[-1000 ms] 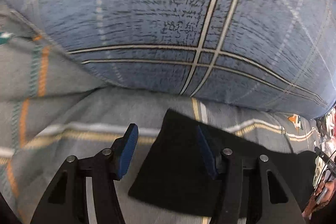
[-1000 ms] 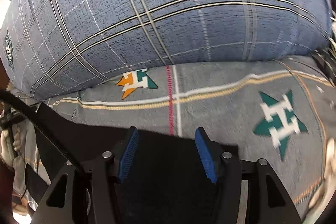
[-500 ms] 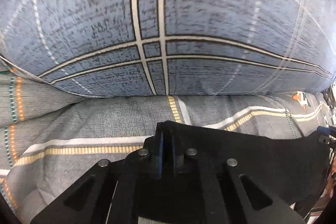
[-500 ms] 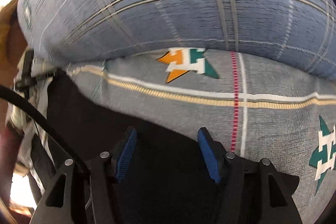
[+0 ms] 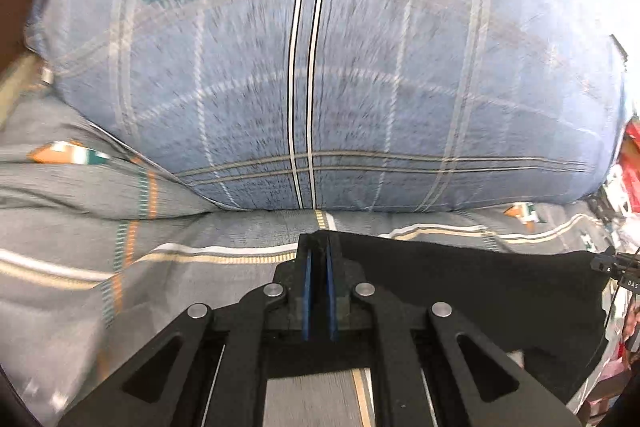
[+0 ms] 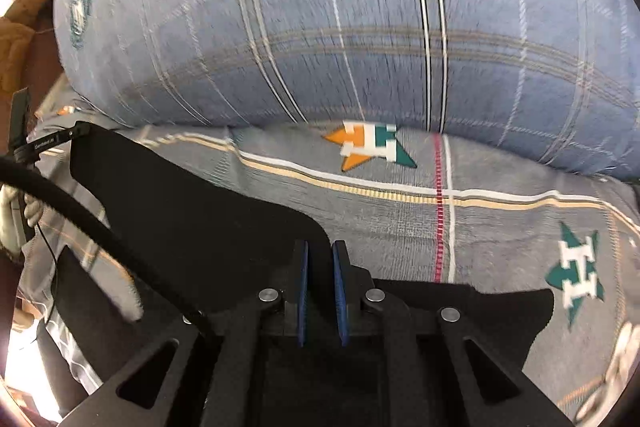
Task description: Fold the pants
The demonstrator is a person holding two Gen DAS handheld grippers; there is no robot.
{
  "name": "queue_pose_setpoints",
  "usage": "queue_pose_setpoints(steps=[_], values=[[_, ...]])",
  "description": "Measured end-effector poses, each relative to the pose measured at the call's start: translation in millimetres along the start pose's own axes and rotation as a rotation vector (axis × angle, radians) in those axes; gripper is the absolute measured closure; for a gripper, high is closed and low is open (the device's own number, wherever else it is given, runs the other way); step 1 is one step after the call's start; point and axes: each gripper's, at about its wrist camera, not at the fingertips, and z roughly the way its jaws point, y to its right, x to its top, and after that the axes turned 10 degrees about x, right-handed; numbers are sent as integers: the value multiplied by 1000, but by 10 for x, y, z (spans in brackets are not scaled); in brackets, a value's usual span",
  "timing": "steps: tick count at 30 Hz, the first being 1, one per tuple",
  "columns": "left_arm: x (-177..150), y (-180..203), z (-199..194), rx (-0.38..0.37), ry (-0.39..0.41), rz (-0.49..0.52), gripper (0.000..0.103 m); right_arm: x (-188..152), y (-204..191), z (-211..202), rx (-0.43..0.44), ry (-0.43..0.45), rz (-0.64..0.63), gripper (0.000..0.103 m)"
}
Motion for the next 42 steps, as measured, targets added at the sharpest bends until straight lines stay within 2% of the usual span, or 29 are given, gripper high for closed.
queue_pose_setpoints(steps=[5,10,14,18,22,25,27,31,32,33,35,38,40,42], values=[[-220,-81,-585,-10,94,8,97,-348,-425,-411,-25,72,-40,90],[-685,-270,-1154,-54,164,-11,97,-912,-693,-607,-16,92,-44,91],[-1174,-419,-1445,-21,197,-37,96,-1385,-797,-676,-2,96,-11,95],[-1789,-440,-1554,43,163,-21,95,-1862,-759,-684,24,98,66,95],[-2323,-501,-1551,82,100,-12,86,-2273,-673,-656,35,88,139,93],[-2669,-628,-1621,107,51,-44,85,-2527,-650,-680,-8,71,163,92],[-2802,-773,-1706,106,41,-97,84,-2633,-645,-756,-38,69,181,83],[-2898,-1087,-1856,84,39,-248,66,-2569,-813,-970,-37,108,137,74],[-2916,-1120,-1877,73,46,-267,64,-2509,-896,-1000,-26,121,118,68],[-2901,-1136,-1877,62,49,-281,60,-2407,-1039,-1011,2,137,86,61],[-2857,-1126,-1834,42,47,-305,58,-2225,-1283,-952,62,142,33,59],[-2793,-1020,-1670,-34,18,-334,56,-1895,-1801,-658,179,107,-89,58],[-2769,-899,-1511,-68,-7,-335,55,-1646,-2251,-335,272,52,-185,58],[-2772,-835,-1378,-85,-40,-339,55,-1460,-2653,-38,327,-4,-283,56]])
